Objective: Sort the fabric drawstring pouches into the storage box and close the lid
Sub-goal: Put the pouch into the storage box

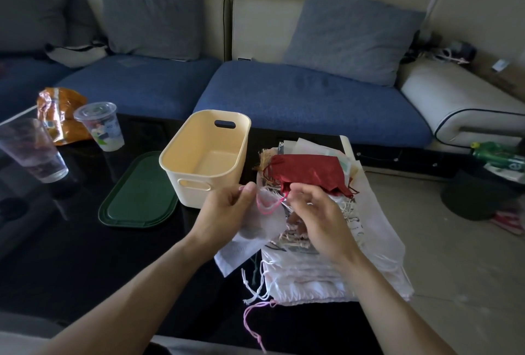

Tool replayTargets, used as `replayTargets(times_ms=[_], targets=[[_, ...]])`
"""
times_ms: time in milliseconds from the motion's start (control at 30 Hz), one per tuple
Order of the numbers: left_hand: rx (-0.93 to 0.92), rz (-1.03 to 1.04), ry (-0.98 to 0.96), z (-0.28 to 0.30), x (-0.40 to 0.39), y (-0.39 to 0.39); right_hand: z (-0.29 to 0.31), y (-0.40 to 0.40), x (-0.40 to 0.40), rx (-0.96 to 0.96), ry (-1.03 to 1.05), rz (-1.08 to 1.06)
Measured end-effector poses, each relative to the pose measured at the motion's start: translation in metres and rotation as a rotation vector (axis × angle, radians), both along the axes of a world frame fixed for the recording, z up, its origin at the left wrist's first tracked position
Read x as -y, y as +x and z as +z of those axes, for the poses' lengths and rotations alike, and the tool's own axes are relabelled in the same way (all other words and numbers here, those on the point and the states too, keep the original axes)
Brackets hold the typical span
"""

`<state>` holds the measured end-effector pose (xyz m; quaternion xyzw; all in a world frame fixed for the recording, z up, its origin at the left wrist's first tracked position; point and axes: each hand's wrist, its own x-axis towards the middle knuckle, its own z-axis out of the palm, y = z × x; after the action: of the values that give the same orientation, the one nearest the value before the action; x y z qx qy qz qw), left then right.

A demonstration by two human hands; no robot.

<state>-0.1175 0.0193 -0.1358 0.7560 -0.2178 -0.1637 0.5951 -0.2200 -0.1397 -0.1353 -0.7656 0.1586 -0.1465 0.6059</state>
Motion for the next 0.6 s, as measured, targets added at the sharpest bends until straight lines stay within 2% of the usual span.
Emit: replayTargets(times_ms=[100,233,333,500,600], targets=[[-0.006,-0.031,0.040,-0.007,0.009,-0.008,0.003,-0.001,0.001,0.017,0.009,0.107],[-0.060,0.070,0.067,-0.016,0.020,-0.019,0.004,-0.004,0.006,0.066,0.047,0.169],[-0.114,0.064,0.070,-0.019,0.024,-0.022,0.002,-0.006,0.014,0.095,0.031,0.088],[-0.196,0.003,0.019,-0.018,0.028,-0.026,-0.002,-0.004,0.022,0.033,0.249,-0.135],[-0.241,-0.116,-0.036,-0.015,0.028,-0.029,-0.004,-0.001,0.023,-0.008,0.279,-0.232]])
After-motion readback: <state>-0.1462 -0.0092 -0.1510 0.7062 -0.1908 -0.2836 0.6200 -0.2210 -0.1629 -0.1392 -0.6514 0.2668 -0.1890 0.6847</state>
